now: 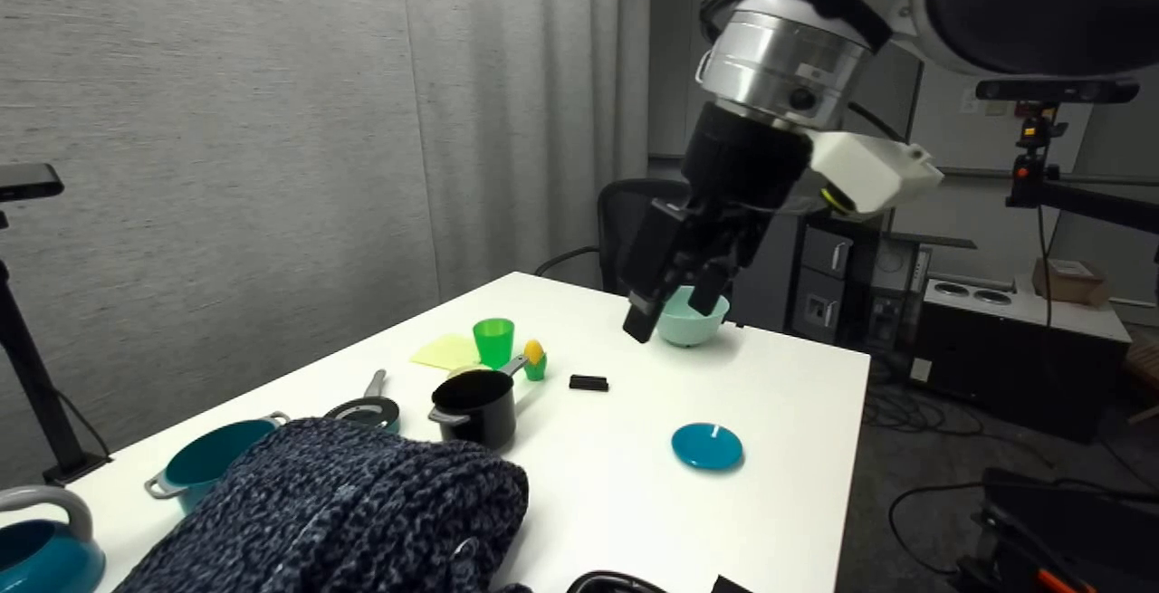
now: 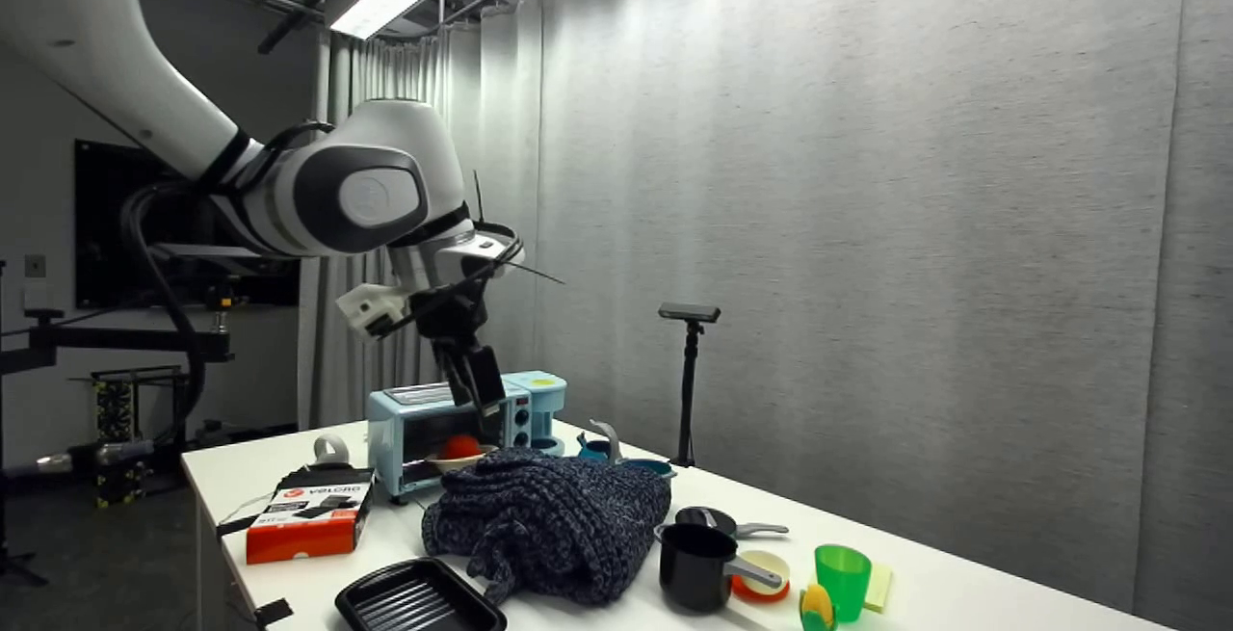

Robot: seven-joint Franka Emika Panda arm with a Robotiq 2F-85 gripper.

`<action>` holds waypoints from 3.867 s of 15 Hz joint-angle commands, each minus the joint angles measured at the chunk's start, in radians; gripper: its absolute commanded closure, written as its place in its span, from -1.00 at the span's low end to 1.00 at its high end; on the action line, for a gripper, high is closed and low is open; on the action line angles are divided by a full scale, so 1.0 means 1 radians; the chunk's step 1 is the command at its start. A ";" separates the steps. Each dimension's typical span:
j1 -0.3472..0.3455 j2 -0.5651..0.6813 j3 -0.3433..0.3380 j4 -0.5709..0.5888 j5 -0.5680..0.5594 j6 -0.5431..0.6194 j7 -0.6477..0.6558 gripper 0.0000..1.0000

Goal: Move the blanket to the right

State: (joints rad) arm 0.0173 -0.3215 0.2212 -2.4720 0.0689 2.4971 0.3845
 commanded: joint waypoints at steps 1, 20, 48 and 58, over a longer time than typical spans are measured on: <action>-0.010 0.156 0.000 0.193 -0.092 -0.071 0.021 -1.00; 0.053 0.333 -0.015 0.292 -0.155 -0.048 -0.104 -1.00; 0.243 0.880 -0.089 0.903 -0.208 -0.175 -0.083 -1.00; 0.303 1.219 -0.129 1.344 -0.120 -0.162 0.007 -1.00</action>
State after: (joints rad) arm 0.2951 0.7903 0.1234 -1.2923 -0.1058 2.3616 0.3417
